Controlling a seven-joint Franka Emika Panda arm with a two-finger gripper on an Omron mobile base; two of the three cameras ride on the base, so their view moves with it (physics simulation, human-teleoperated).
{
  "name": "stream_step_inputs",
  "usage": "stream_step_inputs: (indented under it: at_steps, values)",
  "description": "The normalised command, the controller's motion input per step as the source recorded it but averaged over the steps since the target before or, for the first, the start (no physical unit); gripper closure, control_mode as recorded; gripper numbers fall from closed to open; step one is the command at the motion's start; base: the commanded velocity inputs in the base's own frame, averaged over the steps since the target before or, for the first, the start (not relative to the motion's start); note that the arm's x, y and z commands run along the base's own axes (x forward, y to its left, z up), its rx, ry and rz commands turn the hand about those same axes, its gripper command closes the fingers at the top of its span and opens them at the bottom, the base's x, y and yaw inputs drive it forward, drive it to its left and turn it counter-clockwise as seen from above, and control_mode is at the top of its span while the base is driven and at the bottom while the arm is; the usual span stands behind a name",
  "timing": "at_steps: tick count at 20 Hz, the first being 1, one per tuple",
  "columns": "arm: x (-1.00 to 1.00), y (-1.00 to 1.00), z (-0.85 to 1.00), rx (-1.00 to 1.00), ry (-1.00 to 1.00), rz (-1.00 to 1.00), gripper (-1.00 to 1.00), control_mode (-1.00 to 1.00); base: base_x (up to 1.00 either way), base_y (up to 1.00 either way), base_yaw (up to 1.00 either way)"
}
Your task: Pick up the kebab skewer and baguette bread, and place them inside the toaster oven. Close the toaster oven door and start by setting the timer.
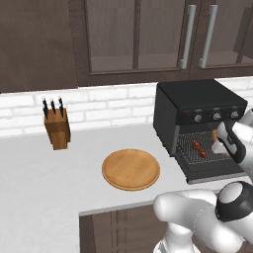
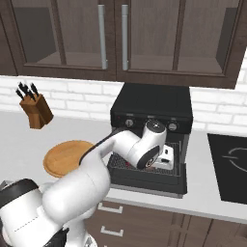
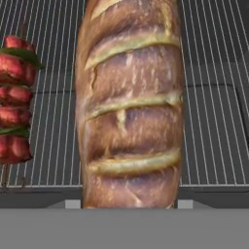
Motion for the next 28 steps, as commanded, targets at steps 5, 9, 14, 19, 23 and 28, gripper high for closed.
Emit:
stream_step_inputs:
  at_steps: [5, 9, 14, 19, 23, 28]
  values:
    - [0.37, -0.14, -0.19, 0.0, 0.0, -0.04, 1.0, -1.0, 0.0, 0.0, 0.0]
    - [0.26, -0.13, -0.19, 0.0, 0.0, -0.02, 1.0, -1.0, 0.0, 0.0, 0.0]
    - [0.19, -0.19, -0.19, 0.0, 0.0, -0.01, 1.0, -1.0, 0.0, 0.0, 0.0]
    - [0.06, -0.19, -0.19, 0.0, 0.0, 0.0, 1.0, -1.0, 0.0, 0.0, 0.0]
    - [-0.03, -0.08, -0.29, 0.0, 0.0, 0.0, -1.0, -1.0, 0.0, 0.0, 0.0]
    - [-0.02, -0.04, -0.03, 0.0, -0.06, 0.0, -1.0, -1.0, 0.0, 0.0, 0.0]
